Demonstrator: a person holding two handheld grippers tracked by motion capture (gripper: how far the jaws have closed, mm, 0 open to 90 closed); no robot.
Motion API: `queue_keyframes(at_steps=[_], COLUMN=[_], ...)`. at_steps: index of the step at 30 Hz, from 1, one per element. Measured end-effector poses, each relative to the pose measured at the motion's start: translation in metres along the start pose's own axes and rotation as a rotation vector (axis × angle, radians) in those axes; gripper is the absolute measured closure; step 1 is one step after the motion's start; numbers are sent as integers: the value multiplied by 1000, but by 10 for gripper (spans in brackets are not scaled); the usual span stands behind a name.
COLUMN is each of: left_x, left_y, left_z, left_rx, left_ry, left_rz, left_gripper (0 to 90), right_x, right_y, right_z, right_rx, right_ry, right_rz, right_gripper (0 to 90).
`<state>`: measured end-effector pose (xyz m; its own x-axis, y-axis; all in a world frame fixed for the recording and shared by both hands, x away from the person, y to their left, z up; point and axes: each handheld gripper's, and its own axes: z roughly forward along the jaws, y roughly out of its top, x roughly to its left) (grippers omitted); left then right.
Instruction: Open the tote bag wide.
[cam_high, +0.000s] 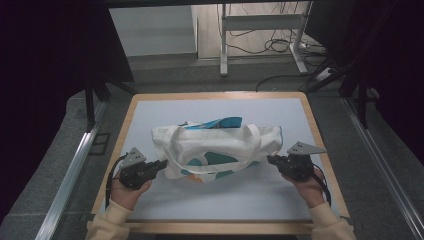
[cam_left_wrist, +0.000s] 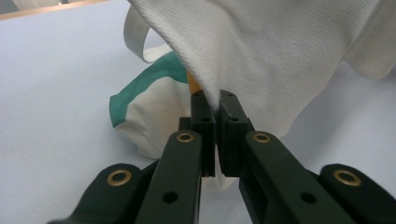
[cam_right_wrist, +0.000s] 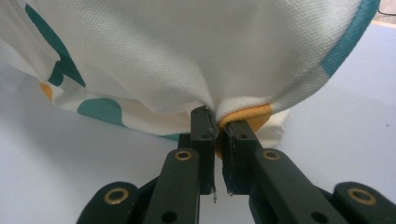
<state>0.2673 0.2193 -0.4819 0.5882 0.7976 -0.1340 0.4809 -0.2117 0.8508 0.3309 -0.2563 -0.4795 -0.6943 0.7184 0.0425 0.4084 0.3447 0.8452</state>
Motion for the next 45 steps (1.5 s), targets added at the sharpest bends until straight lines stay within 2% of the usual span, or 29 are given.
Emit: queue_keyframes(at_steps=[15, 19, 28, 32, 45], left_x=[1, 1, 4, 3, 5], left_y=[-6, -8, -12, -14, -19], left_z=[9, 13, 20, 26, 40], left_rx=[42, 66, 91, 119, 182], left_ry=[4, 18, 18, 34, 33], left_rz=[4, 9, -2, 16, 17], left_gripper=[872, 873, 873, 873, 873], right_x=[0, 0, -2, -2, -4], right_y=[-7, -9, -13, -14, -19], right_z=[9, 11, 18, 20, 28], right_rx=[42, 55, 84, 99, 144], right_ry=[4, 2, 14, 13, 21], right_rz=[3, 3, 16, 21, 34], right_gripper=[838, 840, 843, 845, 848])
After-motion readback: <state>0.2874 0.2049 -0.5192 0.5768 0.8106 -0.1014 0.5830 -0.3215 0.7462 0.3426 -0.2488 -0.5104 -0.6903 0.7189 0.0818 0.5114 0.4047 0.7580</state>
